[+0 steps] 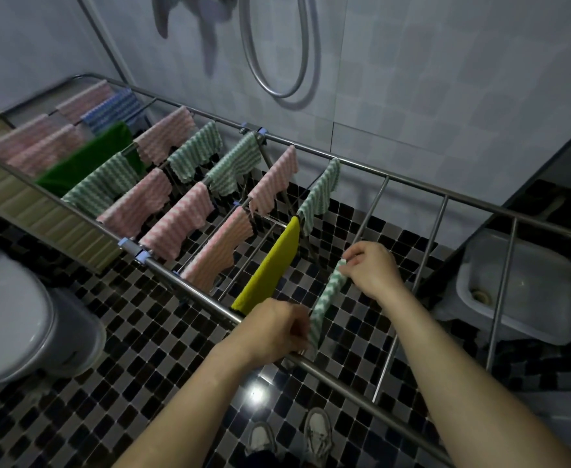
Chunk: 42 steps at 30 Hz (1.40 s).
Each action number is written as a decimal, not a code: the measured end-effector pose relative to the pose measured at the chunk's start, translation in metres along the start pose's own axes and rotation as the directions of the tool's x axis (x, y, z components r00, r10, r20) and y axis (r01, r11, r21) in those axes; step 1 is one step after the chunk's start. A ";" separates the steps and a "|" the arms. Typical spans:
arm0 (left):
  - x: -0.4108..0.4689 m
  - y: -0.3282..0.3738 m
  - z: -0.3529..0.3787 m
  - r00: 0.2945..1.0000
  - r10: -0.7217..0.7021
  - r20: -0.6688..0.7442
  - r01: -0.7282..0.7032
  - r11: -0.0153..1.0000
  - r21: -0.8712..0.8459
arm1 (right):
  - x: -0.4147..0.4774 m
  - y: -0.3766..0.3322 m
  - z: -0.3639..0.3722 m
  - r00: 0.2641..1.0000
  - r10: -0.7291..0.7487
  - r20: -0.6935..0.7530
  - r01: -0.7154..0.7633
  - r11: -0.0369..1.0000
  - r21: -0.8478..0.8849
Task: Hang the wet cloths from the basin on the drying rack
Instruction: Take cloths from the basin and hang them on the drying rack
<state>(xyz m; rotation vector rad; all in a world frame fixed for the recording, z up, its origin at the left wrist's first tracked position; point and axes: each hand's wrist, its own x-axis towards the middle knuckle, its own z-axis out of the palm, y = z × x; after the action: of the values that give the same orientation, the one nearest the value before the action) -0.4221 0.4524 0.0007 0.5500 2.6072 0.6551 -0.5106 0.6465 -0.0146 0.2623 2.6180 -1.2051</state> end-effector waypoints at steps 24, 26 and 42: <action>-0.026 -0.017 -0.001 0.969 0.156 -0.192 -0.136 0.984 0.114 | 0.013 -0.005 -0.010 0.983 -0.181 0.017 0.181 0.982 -0.046; -0.027 -0.016 0.002 0.978 0.150 -0.148 -0.131 0.983 0.129 | 0.012 -0.005 -0.008 0.984 -0.179 0.008 0.179 0.982 -0.062; -0.016 0.008 0.019 0.983 -0.088 -0.160 0.105 0.990 0.099 | -0.008 -0.014 0.006 0.913 -0.373 0.168 0.407 0.786 -0.465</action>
<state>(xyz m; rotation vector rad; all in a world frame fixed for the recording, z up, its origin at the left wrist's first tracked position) -0.3980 0.4584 -0.0061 0.4153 2.8086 0.5495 -0.5063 0.6326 -0.0059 -0.4335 2.8855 -0.5700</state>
